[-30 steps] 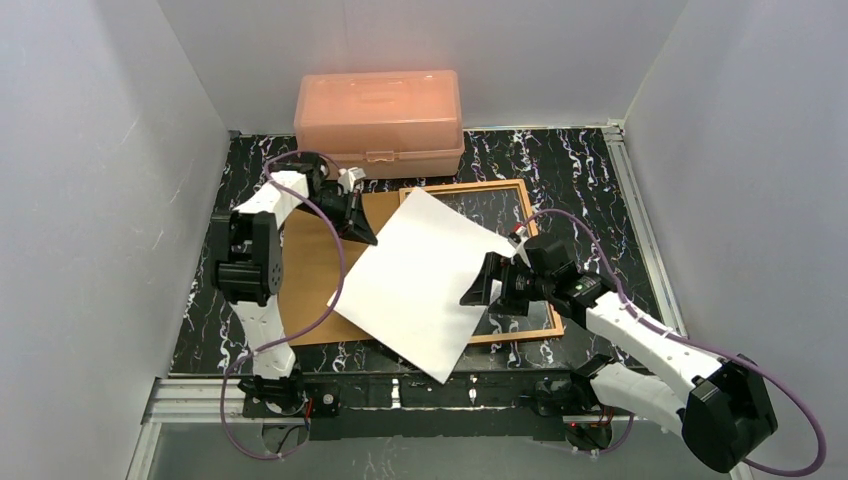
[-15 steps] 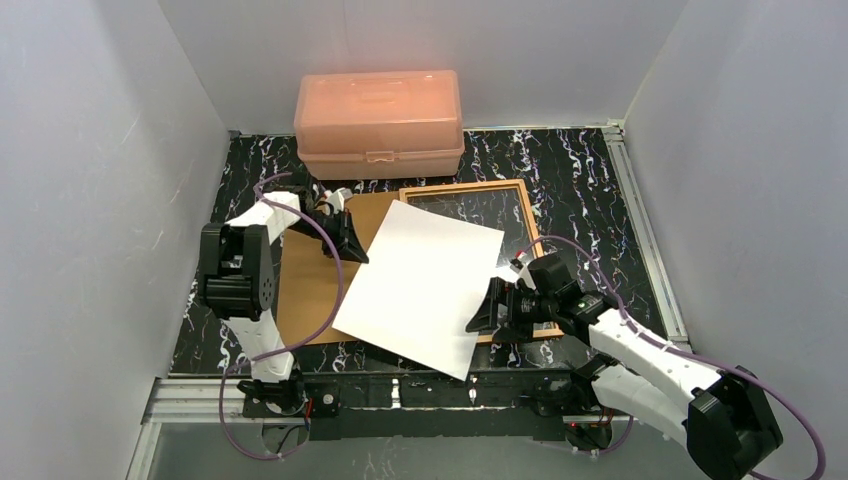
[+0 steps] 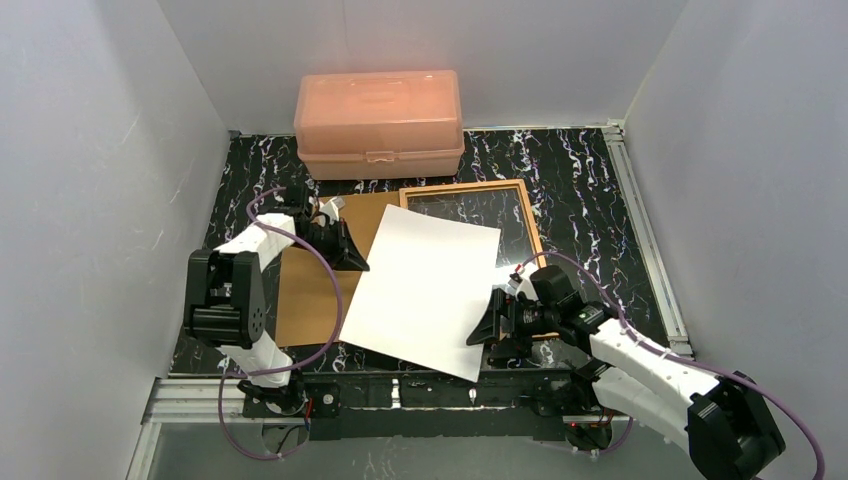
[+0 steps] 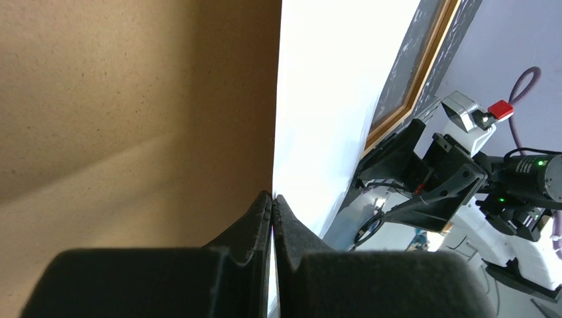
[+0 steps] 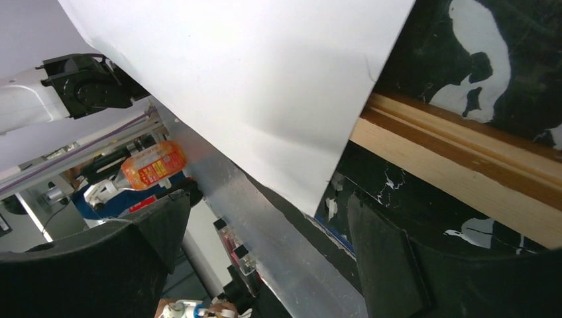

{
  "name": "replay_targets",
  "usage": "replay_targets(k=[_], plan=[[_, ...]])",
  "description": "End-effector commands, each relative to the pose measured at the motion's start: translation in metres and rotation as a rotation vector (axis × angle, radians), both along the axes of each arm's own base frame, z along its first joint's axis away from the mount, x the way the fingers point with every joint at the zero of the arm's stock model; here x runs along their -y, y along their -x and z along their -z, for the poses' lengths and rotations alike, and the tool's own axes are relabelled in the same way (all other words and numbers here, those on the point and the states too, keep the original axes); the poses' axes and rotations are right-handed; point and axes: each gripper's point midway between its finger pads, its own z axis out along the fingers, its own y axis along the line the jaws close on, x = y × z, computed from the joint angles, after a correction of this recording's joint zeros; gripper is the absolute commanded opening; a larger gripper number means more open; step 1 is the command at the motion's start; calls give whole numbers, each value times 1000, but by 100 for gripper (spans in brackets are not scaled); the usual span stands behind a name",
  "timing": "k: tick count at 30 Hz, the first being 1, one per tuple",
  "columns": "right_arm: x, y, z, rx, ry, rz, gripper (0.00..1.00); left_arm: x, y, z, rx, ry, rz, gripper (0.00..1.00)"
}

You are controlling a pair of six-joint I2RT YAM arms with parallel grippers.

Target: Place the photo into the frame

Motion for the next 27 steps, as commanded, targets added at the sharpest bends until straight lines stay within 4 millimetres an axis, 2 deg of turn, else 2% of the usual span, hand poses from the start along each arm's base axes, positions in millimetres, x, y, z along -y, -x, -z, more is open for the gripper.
replay_targets(k=[1,18,22,27], plan=[[-8,0,-7,8,-62,-13,96,5,2,-4,-14,24,-60,0],[-15,-4,-2,6,-85,-21,95,8,3,-1,-63,45,-81,0],[-23,-17,-17,52,-113,-22,94,8,6,-3,-66,51,-71,0],[-36,-41,-57,169,-158,-16,92,6,8,-5,-41,38,-45,0]])
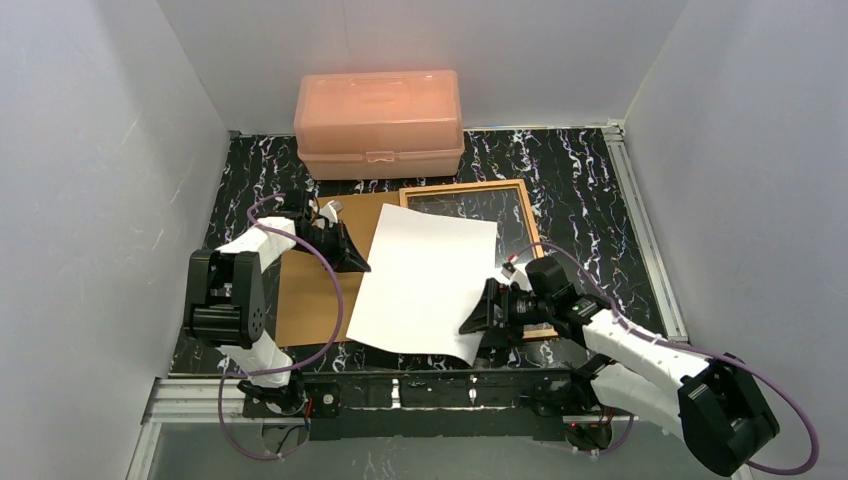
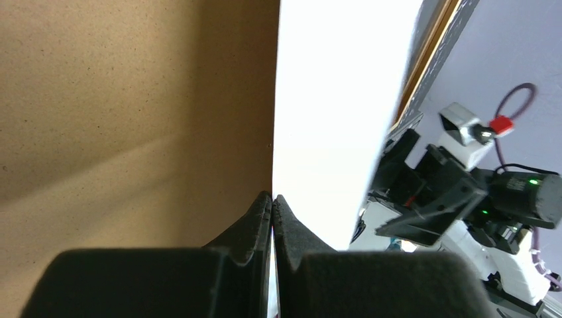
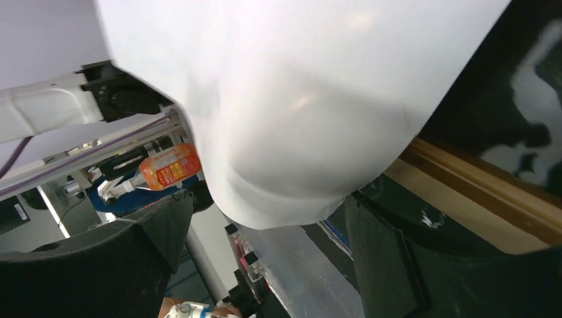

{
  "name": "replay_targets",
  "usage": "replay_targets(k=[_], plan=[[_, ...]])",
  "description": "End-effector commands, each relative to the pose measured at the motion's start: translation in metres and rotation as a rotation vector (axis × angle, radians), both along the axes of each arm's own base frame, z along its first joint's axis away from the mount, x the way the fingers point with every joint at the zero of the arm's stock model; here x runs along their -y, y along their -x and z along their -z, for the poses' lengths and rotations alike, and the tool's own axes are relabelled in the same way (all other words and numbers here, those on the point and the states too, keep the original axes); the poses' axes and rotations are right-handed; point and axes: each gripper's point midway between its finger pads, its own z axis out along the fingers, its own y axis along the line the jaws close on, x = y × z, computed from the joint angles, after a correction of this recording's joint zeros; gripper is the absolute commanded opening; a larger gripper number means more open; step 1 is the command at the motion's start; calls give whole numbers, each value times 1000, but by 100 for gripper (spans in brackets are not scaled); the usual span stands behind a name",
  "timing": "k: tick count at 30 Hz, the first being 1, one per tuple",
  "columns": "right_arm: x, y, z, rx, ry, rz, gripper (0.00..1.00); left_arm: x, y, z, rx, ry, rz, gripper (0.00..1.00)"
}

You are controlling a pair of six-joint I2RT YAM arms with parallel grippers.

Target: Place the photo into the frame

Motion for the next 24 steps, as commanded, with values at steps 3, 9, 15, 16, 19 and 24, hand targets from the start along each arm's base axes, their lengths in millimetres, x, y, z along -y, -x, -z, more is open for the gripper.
replay_targets(k=[3,9,15,16,19,24], plan=[[-25,-38,-71,207,-130,1,91,0,6,-14,52,-1,53,0],[-19,-43,-77,225,-125,36,91,-7,4,-15,130,-51,121,0],[-19,-54,-67,234,-105,30,90,-8,7,-14,138,-59,154,0],[-19,-56,-66,243,-99,27,90,-9,8,-13,134,-60,159,0],[-21,-62,-65,258,-95,19,90,-9,10,-13,128,-62,169,0],[-21,-71,-57,268,-77,26,89,-8,10,-16,133,-57,177,0]])
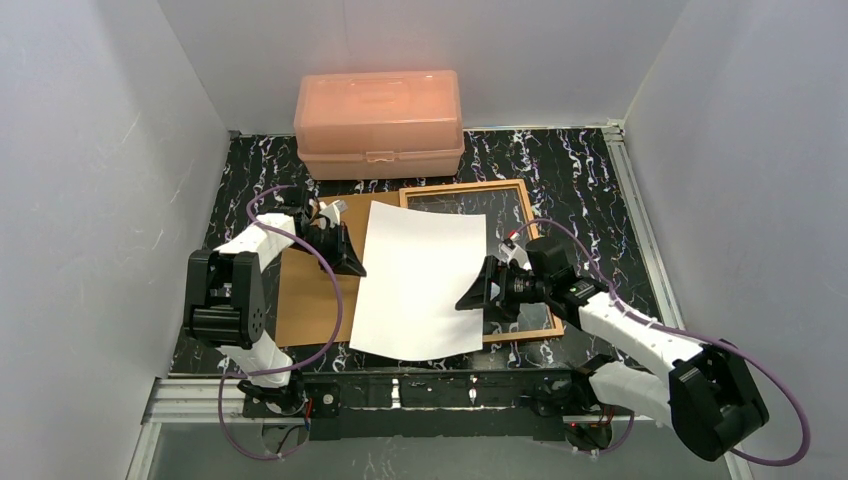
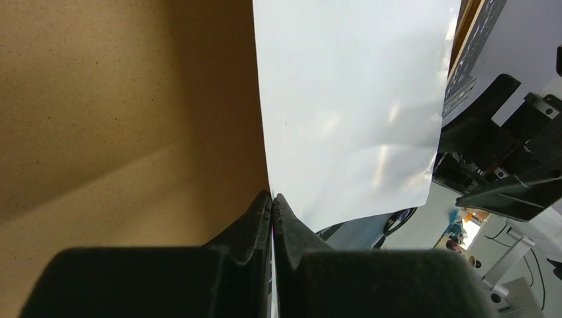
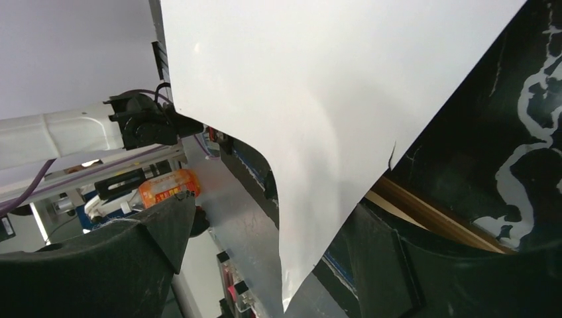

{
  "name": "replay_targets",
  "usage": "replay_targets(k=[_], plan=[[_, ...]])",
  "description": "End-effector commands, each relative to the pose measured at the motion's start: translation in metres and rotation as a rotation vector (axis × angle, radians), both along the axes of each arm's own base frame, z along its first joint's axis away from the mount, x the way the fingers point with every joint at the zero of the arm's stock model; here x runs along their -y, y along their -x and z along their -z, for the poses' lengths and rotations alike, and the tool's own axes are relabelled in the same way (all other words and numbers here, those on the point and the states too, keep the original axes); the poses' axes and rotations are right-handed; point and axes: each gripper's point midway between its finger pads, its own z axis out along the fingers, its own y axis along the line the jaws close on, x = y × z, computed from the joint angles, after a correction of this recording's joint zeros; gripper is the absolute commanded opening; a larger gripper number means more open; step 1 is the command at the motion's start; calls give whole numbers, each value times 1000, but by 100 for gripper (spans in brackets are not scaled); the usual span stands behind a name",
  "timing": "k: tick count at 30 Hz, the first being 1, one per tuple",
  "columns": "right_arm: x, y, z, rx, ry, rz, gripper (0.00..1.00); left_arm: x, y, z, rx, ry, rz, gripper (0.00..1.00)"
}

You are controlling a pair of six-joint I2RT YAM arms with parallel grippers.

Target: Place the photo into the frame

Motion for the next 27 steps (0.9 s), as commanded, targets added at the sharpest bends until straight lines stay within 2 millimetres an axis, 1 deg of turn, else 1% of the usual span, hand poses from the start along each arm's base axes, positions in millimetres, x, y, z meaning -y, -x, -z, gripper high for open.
replay_targets(k=[1,3,6,7,9,13,16,17,19,21,24,25,27], plan=[[-6,-23,-18,125,-23,-3,87,2,0,-18,45,11,33,0],[0,-32,-13,158,47,17,83,2,2,-17,40,9,38,0],[14,-51,-9,239,177,61,70,4,2,-17,38,16,43,0],[17,-58,-8,263,205,86,67,5,3,-17,36,19,48,0],[18,-64,-10,291,206,104,63,7,3,-17,38,19,57,0],[13,-63,-7,270,179,97,54,13,8,-15,35,22,77,5],[12,-60,0,244,178,91,52,16,10,-11,27,21,85,7],[13,-59,2,242,180,92,51,17,11,-11,24,20,87,9],[17,-61,5,245,203,106,44,18,9,-10,28,17,91,18],[23,-64,8,254,242,125,32,19,6,-11,36,21,94,26],[30,-70,10,272,298,148,11,21,3,-14,50,27,107,37],[32,-72,10,278,316,154,7,22,2,-14,49,25,111,40],[38,-75,13,281,364,159,4,22,0,-14,44,17,117,43]])
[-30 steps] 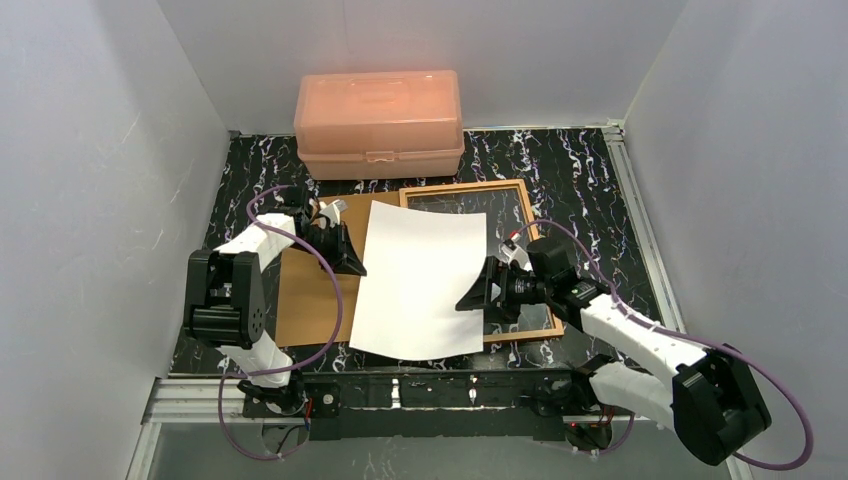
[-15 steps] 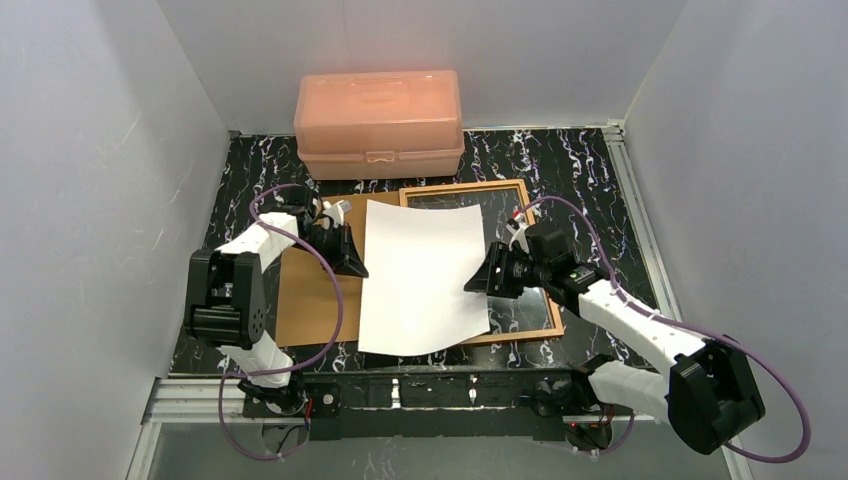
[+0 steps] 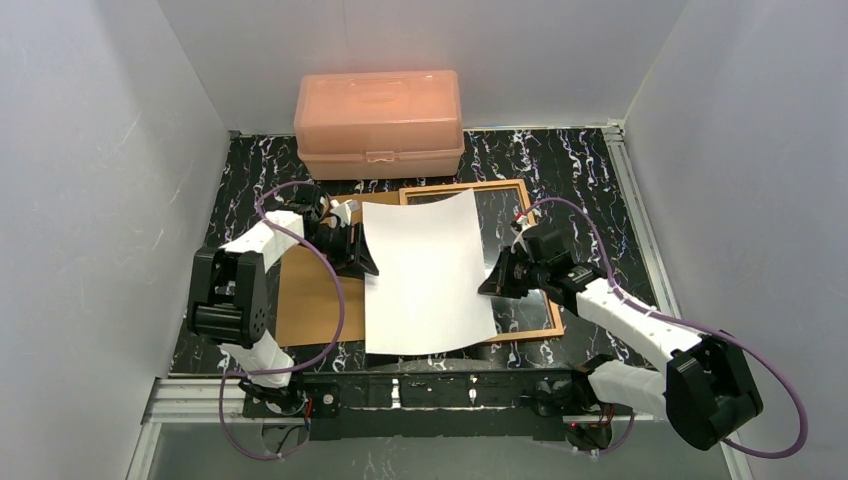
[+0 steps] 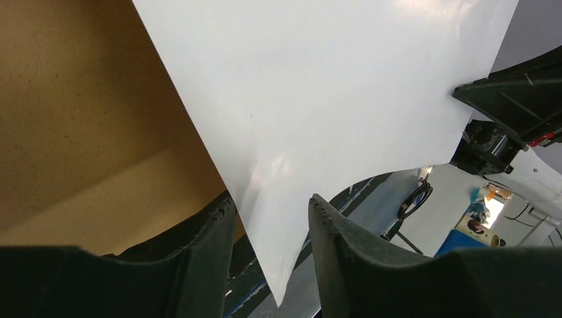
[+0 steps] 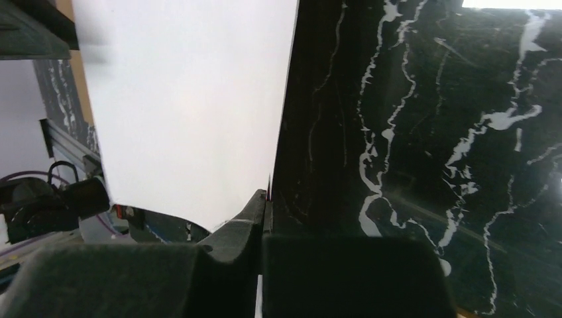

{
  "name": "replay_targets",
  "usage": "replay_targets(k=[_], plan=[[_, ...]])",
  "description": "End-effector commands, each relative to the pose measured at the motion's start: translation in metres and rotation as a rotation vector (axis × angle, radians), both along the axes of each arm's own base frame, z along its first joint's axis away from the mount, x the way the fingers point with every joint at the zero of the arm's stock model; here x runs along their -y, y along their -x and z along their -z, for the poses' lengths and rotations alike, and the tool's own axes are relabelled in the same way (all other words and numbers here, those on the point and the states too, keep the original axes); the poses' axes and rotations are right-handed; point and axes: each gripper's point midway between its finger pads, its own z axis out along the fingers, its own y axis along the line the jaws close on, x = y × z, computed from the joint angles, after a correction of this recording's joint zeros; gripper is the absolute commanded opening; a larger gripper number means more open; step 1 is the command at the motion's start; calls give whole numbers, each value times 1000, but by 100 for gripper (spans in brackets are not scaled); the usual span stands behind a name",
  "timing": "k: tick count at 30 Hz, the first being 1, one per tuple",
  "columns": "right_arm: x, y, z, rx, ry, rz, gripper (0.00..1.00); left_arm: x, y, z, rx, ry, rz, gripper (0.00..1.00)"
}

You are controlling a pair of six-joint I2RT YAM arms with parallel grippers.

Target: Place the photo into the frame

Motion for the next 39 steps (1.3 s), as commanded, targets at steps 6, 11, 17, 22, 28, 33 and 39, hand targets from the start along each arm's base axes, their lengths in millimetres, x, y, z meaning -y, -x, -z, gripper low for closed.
replay_targets(k=[6,11,17,22,28,33,39], plan=[[37,-28,-9,98,242,89,1,4,-19,-11,37,-6,28,50],[59,-38,-19,153,365,121,1,1,-29,-13,56,-39,43,57],[81,-47,-23,171,479,144,1,-4,-37,-21,88,-76,66,58],[87,-53,-26,190,522,130,1,-3,-40,-27,101,-71,68,58],[88,-60,-36,204,572,65,1,-3,-40,-29,103,-70,72,57],[85,-66,-44,228,576,21,1,-3,-41,-31,113,-71,76,57],[87,-64,-42,206,593,6,1,-3,-42,-32,108,-70,71,57]])
